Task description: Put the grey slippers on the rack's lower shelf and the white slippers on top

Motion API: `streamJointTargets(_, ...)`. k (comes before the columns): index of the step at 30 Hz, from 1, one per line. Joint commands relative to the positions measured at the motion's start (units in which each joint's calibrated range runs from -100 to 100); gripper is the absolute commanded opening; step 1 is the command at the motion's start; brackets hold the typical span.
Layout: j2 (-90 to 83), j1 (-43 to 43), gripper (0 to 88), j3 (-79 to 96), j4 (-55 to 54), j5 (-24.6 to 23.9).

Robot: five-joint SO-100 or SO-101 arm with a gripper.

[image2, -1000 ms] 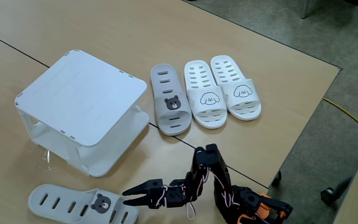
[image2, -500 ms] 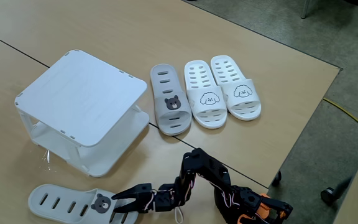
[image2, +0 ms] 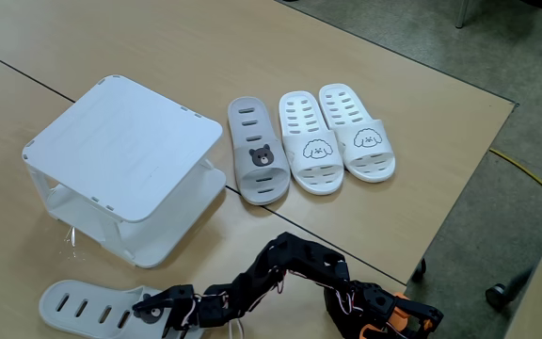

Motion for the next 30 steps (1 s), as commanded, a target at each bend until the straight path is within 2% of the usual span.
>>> streamJointTargets(1,2.07,0.14,17.1,-9.77,0.63,0.37)
streamJointTargets(3,1.90,0.22,0.3,-10.22,0.63,0.37)
streamJointTargets(8,-8.44,-0.60,0.7,-0.66,0.63,0.37)
streamJointTargets(22,-66.84,-0.44,0.7,58.43,0.46,0.37)
streamJointTargets(26,-75.59,4.58,0.7,72.23,0.63,0.37)
streamJointTargets(30,-75.67,11.40,0.7,72.05,0.63,0.37)
